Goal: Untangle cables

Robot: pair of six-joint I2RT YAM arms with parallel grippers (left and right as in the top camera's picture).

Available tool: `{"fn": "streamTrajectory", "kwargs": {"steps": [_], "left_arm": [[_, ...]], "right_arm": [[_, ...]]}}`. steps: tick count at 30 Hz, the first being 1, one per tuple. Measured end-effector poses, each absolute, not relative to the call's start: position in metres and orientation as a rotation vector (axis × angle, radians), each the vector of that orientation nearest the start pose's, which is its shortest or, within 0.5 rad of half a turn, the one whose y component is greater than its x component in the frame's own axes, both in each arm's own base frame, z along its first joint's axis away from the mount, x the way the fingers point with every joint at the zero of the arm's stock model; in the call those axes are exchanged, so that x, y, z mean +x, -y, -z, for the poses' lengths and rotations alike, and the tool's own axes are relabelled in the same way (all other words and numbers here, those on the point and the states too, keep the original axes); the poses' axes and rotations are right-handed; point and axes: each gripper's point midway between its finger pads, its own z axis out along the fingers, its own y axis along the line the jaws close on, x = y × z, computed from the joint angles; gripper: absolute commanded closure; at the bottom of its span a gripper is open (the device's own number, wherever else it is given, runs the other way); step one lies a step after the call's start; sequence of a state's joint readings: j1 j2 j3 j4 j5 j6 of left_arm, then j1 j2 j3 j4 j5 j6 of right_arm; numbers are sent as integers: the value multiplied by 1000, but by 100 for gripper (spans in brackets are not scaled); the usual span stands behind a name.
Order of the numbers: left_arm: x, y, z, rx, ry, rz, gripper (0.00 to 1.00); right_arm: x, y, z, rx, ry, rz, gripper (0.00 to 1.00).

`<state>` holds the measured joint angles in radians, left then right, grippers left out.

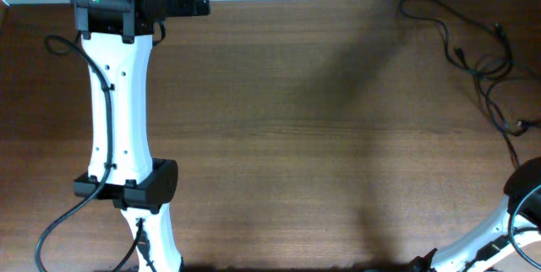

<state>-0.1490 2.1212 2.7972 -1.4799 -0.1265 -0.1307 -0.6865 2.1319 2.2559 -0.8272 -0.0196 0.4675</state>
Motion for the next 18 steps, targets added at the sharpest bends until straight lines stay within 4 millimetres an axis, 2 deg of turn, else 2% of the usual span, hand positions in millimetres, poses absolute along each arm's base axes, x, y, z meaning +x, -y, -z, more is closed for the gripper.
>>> {"fn": "streamTrajectory", "kwargs": {"steps": [3, 4, 6, 11, 15, 18], "left_arm": [[478, 50, -362, -39, -2372, -16, 1], [478, 50, -361, -38, -2376, -17, 1], [472, 49, -355, -36, -2409, -24, 1], [471, 49, -355, -36, -2412, -24, 1], [471, 49, -345, -33, -2443, -31, 1], [476, 50, -326, -28, -2497, -37, 3]], "right_arm": [[462, 361, -300, 1176, -1865, 60, 96], [456, 357, -296, 1198, -1898, 59, 96], [431, 339, -264, 1310, -2043, 64, 96], [394, 323, -234, 1471, -2182, 123, 96], [364, 315, -225, 1585, -2239, 201, 96], [335, 314, -226, 1670, -2264, 300, 96]]}}
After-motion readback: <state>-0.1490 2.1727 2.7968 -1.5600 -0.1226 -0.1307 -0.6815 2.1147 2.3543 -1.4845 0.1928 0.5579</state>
